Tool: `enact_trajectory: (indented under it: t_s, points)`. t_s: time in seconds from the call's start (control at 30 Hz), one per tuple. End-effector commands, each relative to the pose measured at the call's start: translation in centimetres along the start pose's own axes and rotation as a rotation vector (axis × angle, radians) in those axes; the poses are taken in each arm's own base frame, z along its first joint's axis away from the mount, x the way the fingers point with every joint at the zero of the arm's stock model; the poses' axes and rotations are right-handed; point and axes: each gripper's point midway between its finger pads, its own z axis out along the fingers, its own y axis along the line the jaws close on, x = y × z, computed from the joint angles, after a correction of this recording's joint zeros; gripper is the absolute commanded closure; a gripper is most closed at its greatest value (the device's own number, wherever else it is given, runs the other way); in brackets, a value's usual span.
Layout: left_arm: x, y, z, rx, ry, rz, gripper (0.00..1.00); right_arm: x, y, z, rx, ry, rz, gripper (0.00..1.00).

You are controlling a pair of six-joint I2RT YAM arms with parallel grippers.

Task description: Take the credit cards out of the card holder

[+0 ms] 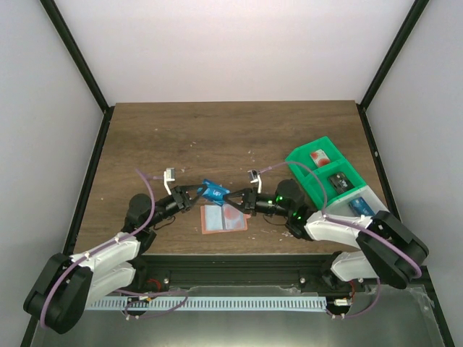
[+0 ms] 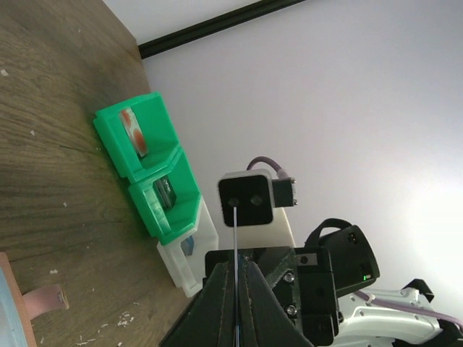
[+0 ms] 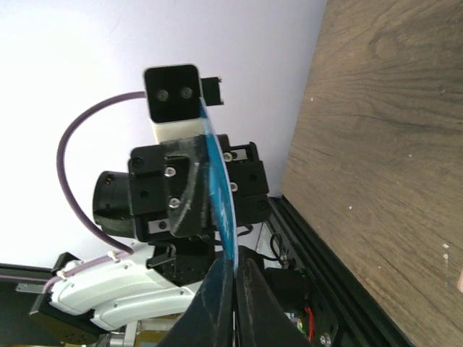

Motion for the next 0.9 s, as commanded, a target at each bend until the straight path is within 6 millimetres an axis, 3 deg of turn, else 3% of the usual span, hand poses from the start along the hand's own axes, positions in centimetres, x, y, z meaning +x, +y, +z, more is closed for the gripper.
enact_trajectory:
  t_s: [0.0, 0.17, 0.37, 0.53, 0.63, 0.87]
  points:
    - [0.0, -0.3, -0.2, 0.017, -0.006, 0.012, 0.99, -0.4, 1.7, 0.4, -0.051, -0.009, -0.04, 1.0]
    - [0.4, -0.8, 0.0, 0.03, 0.026, 0.033, 0.51, -0.5, 1.6, -0.2, -0.035, -0.033, -0.041, 1.0]
    - [0.8, 0.3, 0.6, -0.073, 0.089, 0.084, 0.2, -2.1, 1.3, -2.8, 0.077, -0.115, -0.084, 1.0]
    - [1.0, 0.3, 1.0, -0.124, 0.158, 0.176, 0.01, -4.7, 0.2, -6.6, 0.213, -0.203, -0.086, 1.0]
    - [1.1, 0.1, 1.2, -0.132, 0.183, 0.205, 0.0, -6.3, -0.7, -9.9, 0.316, -0.253, -0.055, 1.0]
    - [1.6, 1.0, 1.3, -0.187, 0.258, 0.275, 0.0, -10.5, 0.0, -18.3, 0.594, -0.424, -0.068, 0.99]
